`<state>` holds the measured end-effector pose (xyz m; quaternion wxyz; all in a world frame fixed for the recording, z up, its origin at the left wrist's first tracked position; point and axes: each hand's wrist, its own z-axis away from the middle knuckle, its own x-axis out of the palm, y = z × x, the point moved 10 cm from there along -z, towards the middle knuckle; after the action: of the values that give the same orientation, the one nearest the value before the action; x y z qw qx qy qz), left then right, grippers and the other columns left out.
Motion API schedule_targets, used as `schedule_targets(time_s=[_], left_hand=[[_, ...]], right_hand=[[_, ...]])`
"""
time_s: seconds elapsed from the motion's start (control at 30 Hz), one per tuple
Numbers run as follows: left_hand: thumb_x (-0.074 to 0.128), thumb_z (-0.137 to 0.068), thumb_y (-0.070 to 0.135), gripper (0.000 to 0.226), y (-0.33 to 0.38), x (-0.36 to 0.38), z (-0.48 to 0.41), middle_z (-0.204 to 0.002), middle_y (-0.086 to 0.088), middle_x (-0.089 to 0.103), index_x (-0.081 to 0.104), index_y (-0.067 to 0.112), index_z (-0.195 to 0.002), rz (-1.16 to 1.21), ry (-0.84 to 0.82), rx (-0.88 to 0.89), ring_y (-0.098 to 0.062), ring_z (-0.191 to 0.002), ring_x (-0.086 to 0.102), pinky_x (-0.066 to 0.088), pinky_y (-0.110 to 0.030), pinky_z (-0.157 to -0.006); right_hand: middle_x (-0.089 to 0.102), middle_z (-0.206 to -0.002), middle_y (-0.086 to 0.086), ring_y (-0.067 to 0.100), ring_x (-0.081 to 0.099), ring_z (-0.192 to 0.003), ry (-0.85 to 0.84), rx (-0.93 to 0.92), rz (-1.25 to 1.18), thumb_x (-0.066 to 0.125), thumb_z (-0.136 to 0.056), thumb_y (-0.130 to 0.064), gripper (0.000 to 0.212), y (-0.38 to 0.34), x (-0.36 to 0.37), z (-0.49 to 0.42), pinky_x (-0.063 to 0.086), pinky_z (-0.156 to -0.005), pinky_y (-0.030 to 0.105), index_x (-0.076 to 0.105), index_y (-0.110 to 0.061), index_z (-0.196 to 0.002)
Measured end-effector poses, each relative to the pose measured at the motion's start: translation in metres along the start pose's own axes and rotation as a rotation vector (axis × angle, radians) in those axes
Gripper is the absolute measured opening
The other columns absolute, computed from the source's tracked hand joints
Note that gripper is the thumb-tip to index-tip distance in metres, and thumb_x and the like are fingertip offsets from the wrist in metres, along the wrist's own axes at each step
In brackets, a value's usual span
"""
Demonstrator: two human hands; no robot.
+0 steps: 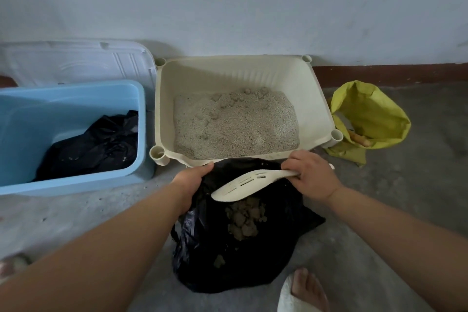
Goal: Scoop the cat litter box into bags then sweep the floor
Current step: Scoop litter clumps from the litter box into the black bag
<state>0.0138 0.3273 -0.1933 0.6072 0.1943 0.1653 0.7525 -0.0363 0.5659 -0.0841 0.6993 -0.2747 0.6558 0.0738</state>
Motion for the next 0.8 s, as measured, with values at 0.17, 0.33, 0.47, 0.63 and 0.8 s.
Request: schedule_targets(time_s=[0.17,0.33,0.47,0.63,0.8], left_hand=[[0.073,-0.081,0.029,0.031,0.002,0.002,0.001,-0.095,-0.014,0.074,0.071,0.008,-0.104,-0.010,-0.022,0.033,-0.031,-0.090,0.070,0.053,-0.045,-0.092],[0.074,-0.081,0.031,0.034,0.003,0.004,0.004,-0.097,-0.015,0.074,0.068,0.006,-0.103,-0.025,-0.037,0.010,-0.031,-0.093,0.069,0.052,-0.043,-0.093],[0.074,-0.081,0.031,0.032,0.004,0.007,0.005,-0.094,-0.016,0.074,0.070,0.004,-0.098,-0.075,-0.052,0.010,-0.031,-0.091,0.070,0.053,-0.043,-0.092],[0.073,-0.082,0.032,0.029,0.012,0.009,0.001,-0.099,-0.011,0.074,0.072,0.011,-0.102,-0.141,-0.074,0.058,-0.028,-0.093,0.069,0.052,-0.039,-0.093],[0.067,-0.087,0.031,0.009,0.020,0.009,-0.005,-0.095,-0.001,0.071,0.069,0.022,-0.089,-0.213,-0.101,0.108,-0.016,-0.086,0.066,0.047,-0.027,-0.082]], right_hand=[[0.063,-0.091,-0.006,0.013,0.059,-0.085,-0.091,0.317,-0.251,0.079,-0.071,-0.017,0.037,0.030,-0.006,-0.012,0.047,-0.074,0.025,0.069,-0.022,-0.106],[0.065,-0.090,-0.002,0.017,0.059,-0.084,-0.264,0.454,-0.034,0.070,-0.079,-0.029,0.024,0.054,-0.026,-0.052,0.050,-0.073,0.030,0.068,-0.019,-0.102],[0.053,-0.071,-0.001,0.017,0.053,-0.064,-0.561,0.485,0.354,0.064,-0.078,-0.019,0.011,0.059,-0.023,-0.078,0.047,-0.061,0.029,0.058,-0.012,-0.085],[0.053,-0.071,-0.001,0.017,0.053,-0.064,-0.598,0.457,0.383,0.058,-0.078,-0.009,0.004,0.040,0.002,-0.110,0.044,-0.061,0.028,0.058,-0.012,-0.079],[0.053,-0.067,-0.001,0.015,0.051,-0.058,-0.513,0.388,0.293,0.056,-0.081,-0.011,0.011,0.036,0.036,-0.125,0.036,-0.051,0.021,0.057,-0.014,-0.070]])
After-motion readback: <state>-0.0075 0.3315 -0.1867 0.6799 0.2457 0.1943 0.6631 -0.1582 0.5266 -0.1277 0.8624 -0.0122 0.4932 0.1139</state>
